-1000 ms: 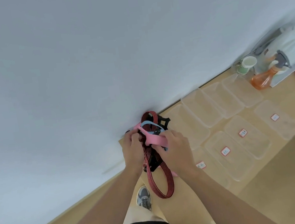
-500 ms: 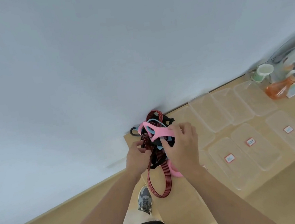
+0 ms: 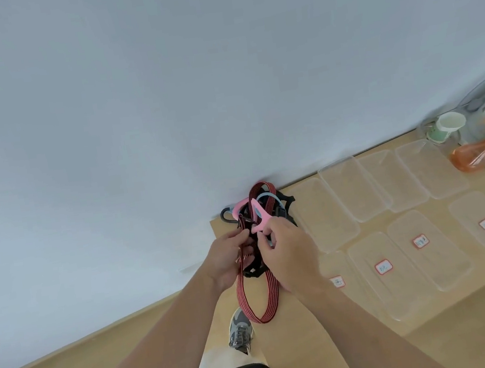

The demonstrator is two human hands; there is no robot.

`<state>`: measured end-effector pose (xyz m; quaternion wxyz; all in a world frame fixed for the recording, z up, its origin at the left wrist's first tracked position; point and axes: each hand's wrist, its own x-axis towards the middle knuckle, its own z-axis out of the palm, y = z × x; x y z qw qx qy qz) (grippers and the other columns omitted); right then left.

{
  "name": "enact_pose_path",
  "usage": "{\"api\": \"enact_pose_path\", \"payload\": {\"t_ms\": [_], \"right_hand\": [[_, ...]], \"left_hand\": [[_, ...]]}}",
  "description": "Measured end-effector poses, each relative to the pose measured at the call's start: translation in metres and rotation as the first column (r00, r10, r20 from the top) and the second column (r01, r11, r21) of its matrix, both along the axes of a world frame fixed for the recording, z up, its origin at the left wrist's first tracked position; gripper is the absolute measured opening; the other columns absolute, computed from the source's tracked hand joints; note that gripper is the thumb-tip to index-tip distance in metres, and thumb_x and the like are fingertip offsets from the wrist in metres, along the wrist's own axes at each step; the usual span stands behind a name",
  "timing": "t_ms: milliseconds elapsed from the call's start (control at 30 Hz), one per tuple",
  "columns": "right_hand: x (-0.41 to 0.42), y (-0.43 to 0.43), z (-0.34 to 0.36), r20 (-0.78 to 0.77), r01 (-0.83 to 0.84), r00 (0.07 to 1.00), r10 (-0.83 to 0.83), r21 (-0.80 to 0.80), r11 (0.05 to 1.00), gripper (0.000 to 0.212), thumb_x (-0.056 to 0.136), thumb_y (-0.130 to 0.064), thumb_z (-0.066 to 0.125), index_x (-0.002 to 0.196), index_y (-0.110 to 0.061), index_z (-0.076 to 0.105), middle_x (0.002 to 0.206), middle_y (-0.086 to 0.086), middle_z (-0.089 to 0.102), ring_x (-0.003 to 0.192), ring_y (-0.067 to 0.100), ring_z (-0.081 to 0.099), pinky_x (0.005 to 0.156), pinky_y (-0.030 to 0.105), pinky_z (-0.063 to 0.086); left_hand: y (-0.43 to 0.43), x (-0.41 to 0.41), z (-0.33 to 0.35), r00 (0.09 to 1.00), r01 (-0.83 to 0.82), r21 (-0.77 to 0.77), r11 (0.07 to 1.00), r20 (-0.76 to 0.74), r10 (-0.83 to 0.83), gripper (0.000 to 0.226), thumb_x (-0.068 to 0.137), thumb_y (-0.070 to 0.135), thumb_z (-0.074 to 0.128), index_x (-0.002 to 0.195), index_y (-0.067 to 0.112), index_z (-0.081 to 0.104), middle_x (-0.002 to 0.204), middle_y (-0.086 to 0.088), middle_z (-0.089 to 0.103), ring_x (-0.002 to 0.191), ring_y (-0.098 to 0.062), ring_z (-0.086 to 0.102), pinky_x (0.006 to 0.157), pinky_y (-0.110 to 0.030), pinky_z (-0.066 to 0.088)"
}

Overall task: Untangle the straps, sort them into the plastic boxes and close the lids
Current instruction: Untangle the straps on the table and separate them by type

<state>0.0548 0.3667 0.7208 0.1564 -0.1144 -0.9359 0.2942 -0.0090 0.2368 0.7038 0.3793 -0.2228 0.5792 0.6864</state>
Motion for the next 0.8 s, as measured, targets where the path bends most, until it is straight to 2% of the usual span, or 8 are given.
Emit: {"api": "enact_pose_path", "payload": {"t_ms": [67,133,200,300,433,533,633,800], "right_hand": [[-0.005,-0.003,0.002,-0.025,-0.048,0.998,0.049,0.060,0.997,0.018,0.088,-0.021,0.067,0.105,-0.024,0.064,0.101,-0.009,0.057,0.071,0.010,0.057,0.052,0.031,0.049],[-0.010,-0.004,-0.003,0.137,-0.089,0.988,0.073,0.113,0.990,0.037,0.091,-0.029,0.058,0.127,-0.035,0.051,0.128,-0.012,0.048,0.086,0.010,0.062,0.065,0.039,0.055],[-0.013,-0.002,-0.010,0.240,-0.101,0.969,0.060,0.165,0.981,0.040,0.094,-0.034,0.050,0.134,-0.037,0.048,0.128,-0.012,0.044,0.080,0.013,0.062,0.070,0.046,0.057],[-0.016,0.002,-0.015,0.269,-0.071,0.962,0.035,0.123,0.990,0.049,0.094,-0.033,0.059,0.141,-0.036,0.048,0.122,-0.009,0.048,0.077,0.016,0.062,0.069,0.044,0.056],[-0.013,0.004,-0.011,0.237,-0.025,0.971,-0.001,0.108,0.994,0.030,0.091,-0.027,0.067,0.121,-0.023,0.065,0.117,-0.003,0.054,0.072,0.017,0.061,0.061,0.042,0.057],[-0.013,0.005,-0.011,0.228,-0.002,0.973,-0.032,0.149,0.989,0.021,0.089,-0.028,0.071,0.107,-0.019,0.071,0.112,-0.001,0.056,0.065,0.013,0.059,0.052,0.036,0.055],[-0.014,0.007,-0.013,0.193,0.000,0.981,-0.031,0.155,0.988,0.013,0.087,-0.026,0.074,0.095,-0.017,0.074,0.108,0.000,0.055,0.060,0.012,0.054,0.047,0.032,0.052],[-0.010,0.012,-0.010,0.169,-0.060,0.985,0.040,0.115,0.992,0.011,0.084,-0.028,0.075,0.086,-0.017,0.072,0.103,-0.001,0.054,0.068,0.015,0.056,0.049,0.034,0.053]], "left_hand": [[0.002,-0.001,0.002,0.999,0.001,0.040,0.999,-0.034,0.001,0.026,0.098,0.011,0.064,0.122,0.003,0.068,0.098,-0.011,0.061,0.072,-0.015,0.055,0.057,-0.025,0.051],[0.004,-0.004,0.007,0.998,-0.033,0.091,0.995,-0.059,0.038,0.023,0.095,0.003,0.066,0.117,0.005,0.070,0.094,-0.012,0.064,0.069,-0.015,0.057,0.053,-0.026,0.050],[0.005,-0.008,0.008,0.995,-0.051,0.118,0.992,-0.080,0.060,0.024,0.093,-0.001,0.067,0.116,0.004,0.068,0.095,-0.015,0.064,0.068,-0.015,0.059,0.059,-0.029,0.049],[0.004,-0.015,0.008,0.993,-0.073,0.152,0.986,-0.084,0.086,0.025,0.092,-0.007,0.063,0.117,-0.004,0.064,0.095,-0.015,0.064,0.066,-0.016,0.059,0.070,-0.032,0.049],[0.002,-0.025,0.015,0.987,-0.101,0.221,0.970,-0.101,0.126,0.012,0.092,-0.005,0.064,0.101,0.002,0.068,0.087,-0.009,0.064,0.068,-0.016,0.058,0.064,-0.027,0.051],[0.005,-0.027,0.021,0.978,-0.055,0.145,0.988,-0.191,0.083,0.004,0.096,0.006,0.066,0.098,0.003,0.067,0.080,-0.006,0.071,0.064,-0.013,0.067,0.059,-0.026,0.055],[0.007,-0.030,0.021,0.970,-0.044,0.108,0.993,-0.232,0.068,0.012,0.098,0.011,0.066,0.102,0.000,0.067,0.082,-0.008,0.072,0.065,-0.016,0.069,0.059,-0.029,0.057],[0.005,-0.038,0.023,0.984,-0.074,0.201,0.977,-0.147,0.105,0.027,0.101,0.016,0.061,0.115,-0.005,0.068,0.093,-0.010,0.072,0.079,-0.018,0.066,0.065,-0.031,0.057]]}}
